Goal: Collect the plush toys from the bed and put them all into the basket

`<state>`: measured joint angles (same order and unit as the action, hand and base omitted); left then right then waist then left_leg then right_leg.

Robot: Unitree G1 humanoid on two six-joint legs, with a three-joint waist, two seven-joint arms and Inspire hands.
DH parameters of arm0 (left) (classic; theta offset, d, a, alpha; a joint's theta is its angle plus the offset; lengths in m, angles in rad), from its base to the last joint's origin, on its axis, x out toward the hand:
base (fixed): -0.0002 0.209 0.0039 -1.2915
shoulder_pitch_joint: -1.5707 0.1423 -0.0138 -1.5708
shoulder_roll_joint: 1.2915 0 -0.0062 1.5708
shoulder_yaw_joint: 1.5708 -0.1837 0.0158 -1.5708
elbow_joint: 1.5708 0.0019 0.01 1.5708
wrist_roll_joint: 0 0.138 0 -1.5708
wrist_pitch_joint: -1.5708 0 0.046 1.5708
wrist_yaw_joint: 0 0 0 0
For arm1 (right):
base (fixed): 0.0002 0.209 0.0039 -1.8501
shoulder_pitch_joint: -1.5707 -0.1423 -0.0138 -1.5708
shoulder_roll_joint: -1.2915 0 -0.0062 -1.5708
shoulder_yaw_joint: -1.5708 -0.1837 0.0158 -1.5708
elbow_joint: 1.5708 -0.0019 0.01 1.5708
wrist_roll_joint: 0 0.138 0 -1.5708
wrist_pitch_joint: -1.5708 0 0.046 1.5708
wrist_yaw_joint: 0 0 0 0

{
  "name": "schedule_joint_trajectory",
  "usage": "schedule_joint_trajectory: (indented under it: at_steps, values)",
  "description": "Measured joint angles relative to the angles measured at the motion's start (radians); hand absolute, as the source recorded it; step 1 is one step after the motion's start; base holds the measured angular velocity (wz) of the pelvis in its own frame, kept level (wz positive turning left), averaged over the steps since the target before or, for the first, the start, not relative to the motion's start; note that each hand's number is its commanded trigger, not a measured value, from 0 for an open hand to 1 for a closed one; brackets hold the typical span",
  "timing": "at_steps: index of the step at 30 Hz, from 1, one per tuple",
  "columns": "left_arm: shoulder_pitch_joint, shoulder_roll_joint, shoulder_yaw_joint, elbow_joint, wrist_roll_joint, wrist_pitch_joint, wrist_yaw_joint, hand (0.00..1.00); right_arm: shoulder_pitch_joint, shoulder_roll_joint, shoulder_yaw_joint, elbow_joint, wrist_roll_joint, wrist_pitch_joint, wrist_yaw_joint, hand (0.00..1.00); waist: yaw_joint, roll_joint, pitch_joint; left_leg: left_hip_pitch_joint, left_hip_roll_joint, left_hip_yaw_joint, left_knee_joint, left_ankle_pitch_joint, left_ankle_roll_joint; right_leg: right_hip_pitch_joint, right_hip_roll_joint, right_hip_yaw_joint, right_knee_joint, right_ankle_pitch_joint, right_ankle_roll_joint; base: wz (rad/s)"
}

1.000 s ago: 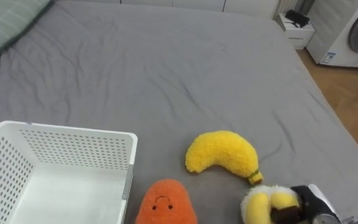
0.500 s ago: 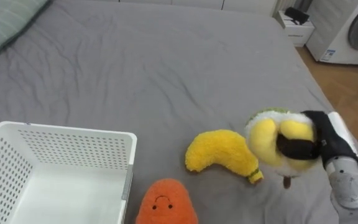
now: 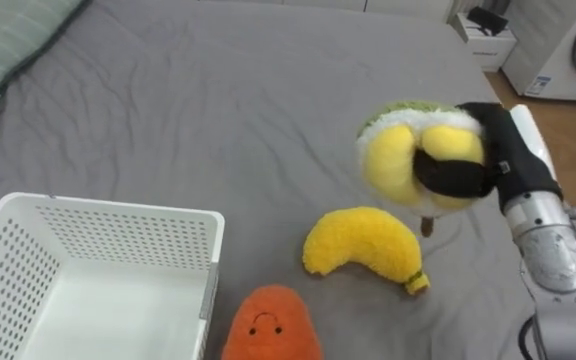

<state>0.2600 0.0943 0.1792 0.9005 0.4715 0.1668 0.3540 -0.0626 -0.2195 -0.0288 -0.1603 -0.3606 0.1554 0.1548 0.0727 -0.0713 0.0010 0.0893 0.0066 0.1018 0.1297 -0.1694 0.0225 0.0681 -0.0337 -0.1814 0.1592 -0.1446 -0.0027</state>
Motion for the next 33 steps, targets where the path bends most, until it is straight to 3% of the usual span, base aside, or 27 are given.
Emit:
schedule_joint_trajectory:
  at_steps: [3,6,10,15,19,22,26,29,31,32,33]
  values:
    - [-0.025,0.001,-0.029,-0.001,-0.007,0.003,-0.003,0.00,-0.043,0.009,0.086,0.000,-0.006,0.024,0.030,1.00,0.034,-0.010,0.0015,-0.010,-0.002,-0.016,0.005,0.000,0.000,-0.001,-0.001,-0.016,-0.001,0.000,0.000,0.13]
    - [-0.052,0.008,-0.059,-0.002,-0.007,-0.001,-0.004,0.00,-0.081,0.020,0.146,0.004,-0.014,0.025,0.080,1.00,0.075,-0.024,0.0079,-0.016,-0.003,-0.029,0.006,0.001,0.000,-0.001,-0.001,-0.028,-0.006,0.000,0.000,0.16]
    - [-0.057,0.018,-0.103,-0.001,-0.004,-0.017,0.008,0.00,-0.130,0.023,0.205,0.028,0.009,0.025,0.140,1.00,0.111,-0.035,0.0078,-0.023,-0.006,-0.054,0.006,0.001,0.001,0.000,-0.003,-0.050,-0.007,0.000,0.000,0.15]
    - [-0.081,0.014,-0.109,-0.001,-0.004,-0.020,0.029,0.00,-0.167,0.020,0.285,0.053,0.004,0.042,0.155,1.00,0.163,-0.049,0.0153,-0.031,-0.006,-0.054,0.005,0.001,0.001,-0.004,-0.002,-0.051,-0.008,0.000,0.000,0.00]
    - [-0.105,0.014,-0.110,-0.001,0.003,-0.023,0.029,0.00,-0.191,0.025,0.311,0.080,-0.009,0.048,0.156,1.00,0.207,-0.064,0.0099,-0.048,-0.008,-0.066,0.007,0.002,0.000,-0.014,-0.005,-0.066,-0.008,0.000,0.000,0.07]
    - [-0.108,0.016,-0.126,-0.005,0.003,-0.023,0.028,0.00,-0.225,0.033,0.324,0.081,-0.052,0.048,0.156,1.00,0.211,-0.065,0.0098,-0.050,-0.012,-0.078,0.007,0.005,0.001,-0.017,-0.007,-0.073,-0.008,0.000,0.001,0.10]
    - [-0.116,0.015,-0.128,-0.005,0.002,-0.023,0.028,0.00,-0.251,0.040,0.324,0.082,-0.058,0.048,0.149,0.76,0.229,-0.068,0.0122,-0.050,-0.013,-0.078,0.006,0.005,0.002,-0.017,-0.008,-0.074,-0.009,0.000,0.001,0.01]
    - [-0.120,0.015,-0.144,-0.005,0.002,-0.023,0.031,0.00,-0.254,0.058,0.336,0.100,-0.074,0.048,0.130,0.69,0.236,-0.069,0.0130,-0.051,-0.013,-0.083,0.006,0.006,0.003,-0.015,-0.011,-0.091,-0.009,0.000,0.001,0.05]
    - [-0.122,0.015,-0.145,-0.009,0.002,-0.023,0.033,0.00,-0.260,0.066,0.371,0.113,-0.102,0.054,0.125,0.48,0.237,-0.071,0.0154,-0.062,-0.016,-0.094,0.006,0.007,0.004,-0.015,-0.014,-0.099,-0.009,0.000,0.001,0.11]
    - [-0.122,0.015,-0.145,-0.010,0.001,-0.023,0.034,0.00,-0.263,0.068,0.381,0.118,-0.104,0.057,0.125,0.13,0.237,-0.072,0.0162,-0.063,-0.017,-0.096,0.006,0.007,0.004,-0.015,-0.014,-0.102,-0.009,0.000,0.001,0.15]
    - [-0.124,0.015,-0.146,-0.010,0.001,-0.023,0.035,0.00,-0.271,0.069,0.401,0.127,-0.108,0.059,0.125,0.00,0.237,-0.074,0.0171,-0.067,-0.018,-0.104,0.007,0.007,0.004,-0.015,-0.015,-0.110,-0.009,-0.001,0.002,0.18]
